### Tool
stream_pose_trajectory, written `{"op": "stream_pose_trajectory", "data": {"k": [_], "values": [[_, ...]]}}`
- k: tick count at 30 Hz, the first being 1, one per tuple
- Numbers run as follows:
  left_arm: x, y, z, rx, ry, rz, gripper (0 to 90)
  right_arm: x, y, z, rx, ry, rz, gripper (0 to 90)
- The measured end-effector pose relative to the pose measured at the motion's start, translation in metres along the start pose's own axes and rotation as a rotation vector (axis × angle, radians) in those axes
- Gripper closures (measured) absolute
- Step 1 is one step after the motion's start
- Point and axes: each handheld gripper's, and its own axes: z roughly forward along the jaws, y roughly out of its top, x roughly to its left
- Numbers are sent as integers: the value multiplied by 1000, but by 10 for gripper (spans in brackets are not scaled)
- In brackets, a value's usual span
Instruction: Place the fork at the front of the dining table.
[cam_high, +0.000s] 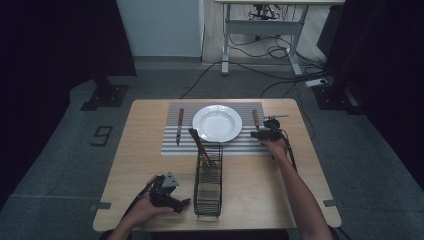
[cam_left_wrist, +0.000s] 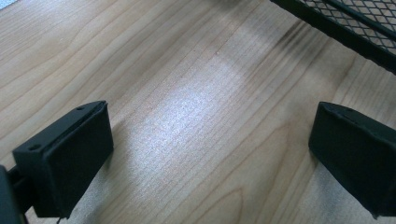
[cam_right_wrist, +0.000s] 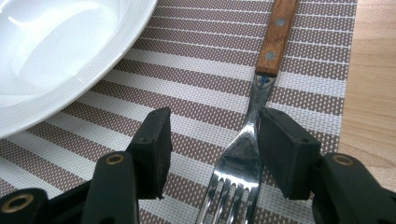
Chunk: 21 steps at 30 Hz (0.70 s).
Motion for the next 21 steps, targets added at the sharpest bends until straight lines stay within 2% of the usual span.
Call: {"op": "stream_pose_trajectory", "data": {"k": [6, 10, 21], "values": [[0, 0, 0, 0, 0, 0, 0, 0, 0, 0, -1, 1, 10, 434], [0, 0, 0, 0, 0, 0, 0, -1, 1, -4, -23, -10, 17, 428], [0, 0, 0, 0, 0, 0, 0, 2, 3, -30, -70, -4, -18, 430]]}}
